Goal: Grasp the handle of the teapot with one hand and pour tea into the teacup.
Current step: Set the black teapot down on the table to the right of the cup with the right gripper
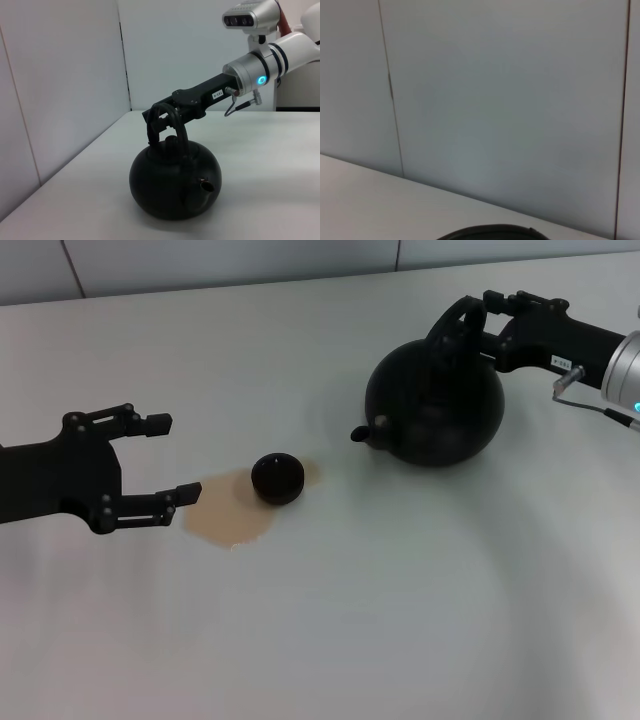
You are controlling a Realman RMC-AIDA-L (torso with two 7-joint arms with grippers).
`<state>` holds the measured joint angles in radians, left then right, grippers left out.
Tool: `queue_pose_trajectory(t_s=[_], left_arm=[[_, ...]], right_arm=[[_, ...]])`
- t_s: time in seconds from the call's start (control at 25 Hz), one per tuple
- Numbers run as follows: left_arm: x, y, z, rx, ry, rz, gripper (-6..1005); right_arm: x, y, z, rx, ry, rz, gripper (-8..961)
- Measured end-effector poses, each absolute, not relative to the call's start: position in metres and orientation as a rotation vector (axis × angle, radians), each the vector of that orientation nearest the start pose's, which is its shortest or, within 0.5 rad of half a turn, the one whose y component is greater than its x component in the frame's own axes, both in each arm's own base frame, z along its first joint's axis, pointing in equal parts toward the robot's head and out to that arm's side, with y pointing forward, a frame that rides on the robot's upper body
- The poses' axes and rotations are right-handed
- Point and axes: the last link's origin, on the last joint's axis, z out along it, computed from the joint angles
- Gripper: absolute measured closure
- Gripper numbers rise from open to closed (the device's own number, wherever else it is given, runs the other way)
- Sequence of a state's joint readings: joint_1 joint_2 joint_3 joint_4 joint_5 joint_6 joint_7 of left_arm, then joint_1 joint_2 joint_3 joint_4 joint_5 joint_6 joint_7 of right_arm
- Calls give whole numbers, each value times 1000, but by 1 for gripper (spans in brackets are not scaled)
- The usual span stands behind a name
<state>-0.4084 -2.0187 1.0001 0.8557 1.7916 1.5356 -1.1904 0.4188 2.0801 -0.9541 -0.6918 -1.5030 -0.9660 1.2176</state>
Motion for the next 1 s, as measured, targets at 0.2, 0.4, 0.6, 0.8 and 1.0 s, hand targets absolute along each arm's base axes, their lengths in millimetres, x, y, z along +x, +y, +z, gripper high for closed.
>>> queue_pose_trajectory(t_s=[0.2,0.4,0.6,0.8,1.0], left_arm=[[-254,322,21,-2779,-110,-559,170],[-254,322,21,-2779,-110,-559,170],[-254,322,21,-2779,-110,-559,170],[-254,322,20,-2779,-110,-560,170],[-253,322,20,-2779,-110,-564,170]], right_arm=[[296,374,23,-2164,612,595,325],[298,369,28,-2154,603,598,236],[300,361,31,-2162,591,611,187],[303,351,32,-2172,593,625,187],[307,338,34,-2183,591,647,187]])
